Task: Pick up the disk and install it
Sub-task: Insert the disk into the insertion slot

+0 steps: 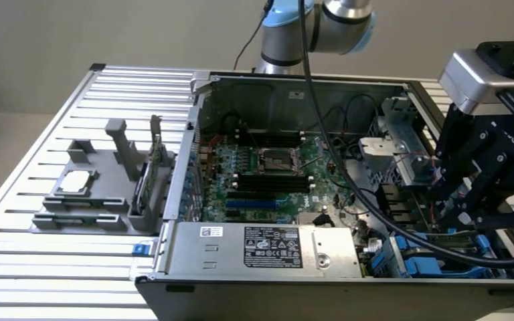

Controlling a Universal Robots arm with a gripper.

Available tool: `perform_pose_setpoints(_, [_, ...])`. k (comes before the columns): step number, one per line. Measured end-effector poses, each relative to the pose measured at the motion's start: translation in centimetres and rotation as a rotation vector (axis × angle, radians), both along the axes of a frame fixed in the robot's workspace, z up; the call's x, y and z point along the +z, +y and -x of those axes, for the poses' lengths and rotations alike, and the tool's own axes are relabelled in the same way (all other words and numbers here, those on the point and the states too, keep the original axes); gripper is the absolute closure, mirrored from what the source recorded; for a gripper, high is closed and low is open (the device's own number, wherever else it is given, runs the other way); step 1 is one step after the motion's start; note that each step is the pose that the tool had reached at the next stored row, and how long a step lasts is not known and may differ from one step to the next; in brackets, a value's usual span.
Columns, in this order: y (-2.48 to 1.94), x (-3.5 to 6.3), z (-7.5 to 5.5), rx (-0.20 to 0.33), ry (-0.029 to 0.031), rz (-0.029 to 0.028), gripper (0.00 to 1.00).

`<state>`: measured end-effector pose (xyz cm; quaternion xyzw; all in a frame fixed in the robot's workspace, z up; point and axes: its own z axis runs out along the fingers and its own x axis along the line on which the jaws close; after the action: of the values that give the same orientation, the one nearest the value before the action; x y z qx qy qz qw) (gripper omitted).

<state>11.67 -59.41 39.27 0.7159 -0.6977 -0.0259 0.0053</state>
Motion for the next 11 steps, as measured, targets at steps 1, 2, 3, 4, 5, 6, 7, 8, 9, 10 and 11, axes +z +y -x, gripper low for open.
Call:
perform_pose_setpoints(1, [0.0,0.0,0.0,0.0,0.0,0.0,0.6])
perform_pose_setpoints(2, [0.0,0.0,0.0,0.0,0.0,0.0001,0.6])
perform_pose_setpoints(3, [0.0,0.05,0.0,0.0,0.0,0.0,0.6])
perform_pose_setpoints(4, [0.02,0.21,0.0,0.0,0.0,-0.0002,0.6])
perform_pose_setpoints(5, [0.04,0.44,0.0,0.0,0.0,-0.0002,0.6])
perform_pose_setpoints(6, [0.08,0.65,0.0,0.0,0.0,0.0,0.6])
perform_pose_setpoints(7, [0.14,0.74,0.0,0.0,0.0,0.0,0.62])
perform_pose_setpoints(8, [0.21,0.76,0.0,0.0,0.0,0.0008,0.68])
perform_pose_setpoints(9, [0.31,0.77,-0.01,0.0,-0.0004,0.0022,0.75])
perform_pose_setpoints(10, [0.44,0.78,0.0,0.0,-0.0007,0.0043,0.75])
perform_pose_setpoints(11, [0.61,0.78,0.0,0.0,-0.0013,0.0067,0.81])
